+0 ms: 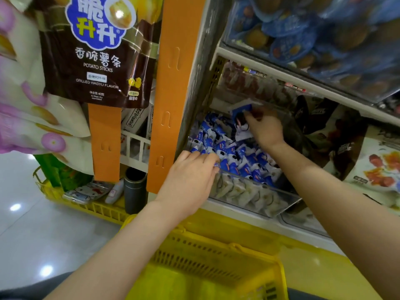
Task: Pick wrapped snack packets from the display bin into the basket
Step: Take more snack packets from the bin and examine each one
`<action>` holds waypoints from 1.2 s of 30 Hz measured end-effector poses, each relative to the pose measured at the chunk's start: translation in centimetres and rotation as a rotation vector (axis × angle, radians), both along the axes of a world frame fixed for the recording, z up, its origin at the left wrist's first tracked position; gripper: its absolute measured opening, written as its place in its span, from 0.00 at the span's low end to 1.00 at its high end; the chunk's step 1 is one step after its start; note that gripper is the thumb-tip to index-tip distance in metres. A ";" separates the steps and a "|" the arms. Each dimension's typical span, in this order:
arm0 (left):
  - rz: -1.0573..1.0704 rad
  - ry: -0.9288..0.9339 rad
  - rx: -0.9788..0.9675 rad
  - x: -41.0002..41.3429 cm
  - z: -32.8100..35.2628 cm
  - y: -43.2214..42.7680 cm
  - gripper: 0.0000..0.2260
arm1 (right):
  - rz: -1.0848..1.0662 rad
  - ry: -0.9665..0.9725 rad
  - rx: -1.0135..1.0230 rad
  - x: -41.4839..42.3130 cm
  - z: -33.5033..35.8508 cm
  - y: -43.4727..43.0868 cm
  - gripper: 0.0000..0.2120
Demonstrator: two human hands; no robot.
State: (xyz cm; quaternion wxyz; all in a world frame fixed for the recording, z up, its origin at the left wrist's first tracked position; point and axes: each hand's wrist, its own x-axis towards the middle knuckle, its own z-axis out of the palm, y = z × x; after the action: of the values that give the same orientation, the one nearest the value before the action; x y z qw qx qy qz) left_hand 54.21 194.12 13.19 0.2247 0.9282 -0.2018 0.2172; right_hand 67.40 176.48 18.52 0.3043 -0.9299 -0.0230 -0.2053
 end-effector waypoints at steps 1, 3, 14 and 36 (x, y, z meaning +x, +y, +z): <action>0.005 0.027 -0.080 -0.2 0.1 -0.1 0.12 | 0.009 -0.043 0.048 -1.1 0.6 0.1 0.10; 0.008 0.062 -0.250 -0.9 0.3 -0.4 0.14 | 0.062 -0.081 0.197 -3.7 1.4 0.5 0.06; -0.018 0.597 -1.179 -6.3 0.4 -1.0 0.05 | 0.388 0.285 0.563 -18.3 -5.0 2.5 0.03; 0.036 0.855 -1.159 -8.6 -3.1 -1.9 0.07 | 0.371 0.015 0.141 -20.8 -7.8 1.3 0.01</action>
State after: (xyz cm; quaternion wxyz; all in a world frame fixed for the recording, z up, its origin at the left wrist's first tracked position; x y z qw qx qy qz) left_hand 45.60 192.18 10.09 0.7369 0.6667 0.0668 -0.0892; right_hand 46.59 177.76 10.70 0.4012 -0.8877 -0.1772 -0.1402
